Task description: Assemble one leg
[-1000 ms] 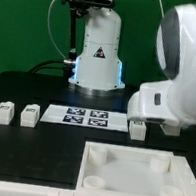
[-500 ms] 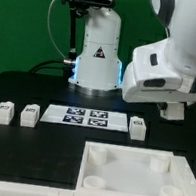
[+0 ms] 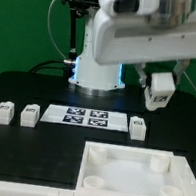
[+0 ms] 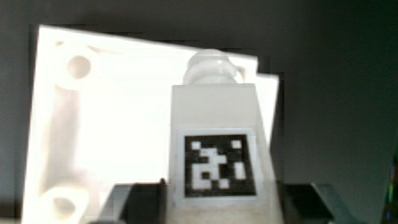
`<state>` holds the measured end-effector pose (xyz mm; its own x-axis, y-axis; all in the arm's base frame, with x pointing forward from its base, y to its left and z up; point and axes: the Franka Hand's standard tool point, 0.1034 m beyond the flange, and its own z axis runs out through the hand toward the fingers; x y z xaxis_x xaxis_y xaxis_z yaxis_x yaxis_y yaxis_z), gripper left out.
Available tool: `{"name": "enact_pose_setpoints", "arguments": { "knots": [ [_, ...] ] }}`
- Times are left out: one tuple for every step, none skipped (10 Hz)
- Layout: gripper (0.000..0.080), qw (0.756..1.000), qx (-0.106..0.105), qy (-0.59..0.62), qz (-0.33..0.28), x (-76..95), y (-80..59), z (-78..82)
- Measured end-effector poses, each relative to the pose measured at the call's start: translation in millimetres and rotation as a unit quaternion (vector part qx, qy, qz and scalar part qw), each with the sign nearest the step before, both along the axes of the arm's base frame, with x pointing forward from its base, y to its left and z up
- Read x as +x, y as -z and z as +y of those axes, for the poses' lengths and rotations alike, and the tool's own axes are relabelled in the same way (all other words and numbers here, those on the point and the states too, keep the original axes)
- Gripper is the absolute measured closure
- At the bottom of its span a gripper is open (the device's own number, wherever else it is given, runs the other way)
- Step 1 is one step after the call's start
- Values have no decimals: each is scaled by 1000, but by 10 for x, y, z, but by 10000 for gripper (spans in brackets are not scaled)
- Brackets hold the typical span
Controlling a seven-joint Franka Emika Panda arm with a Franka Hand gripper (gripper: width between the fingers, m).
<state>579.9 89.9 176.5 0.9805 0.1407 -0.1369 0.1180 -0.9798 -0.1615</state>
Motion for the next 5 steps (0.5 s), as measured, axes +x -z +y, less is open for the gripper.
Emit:
{"name": "enact_pose_setpoints", "arguments": {
  "knots": [
    [508,998,0,8,-66,36,45,-25],
    [508,994,-4,16,-107,-32,82,-67],
    [508,989,-7,22,-146,0,78,-93],
    [508,977,-10,29,-210,65,73,-127],
    [508,967,-13,31,-252,65,113,-165]
  ]
}}
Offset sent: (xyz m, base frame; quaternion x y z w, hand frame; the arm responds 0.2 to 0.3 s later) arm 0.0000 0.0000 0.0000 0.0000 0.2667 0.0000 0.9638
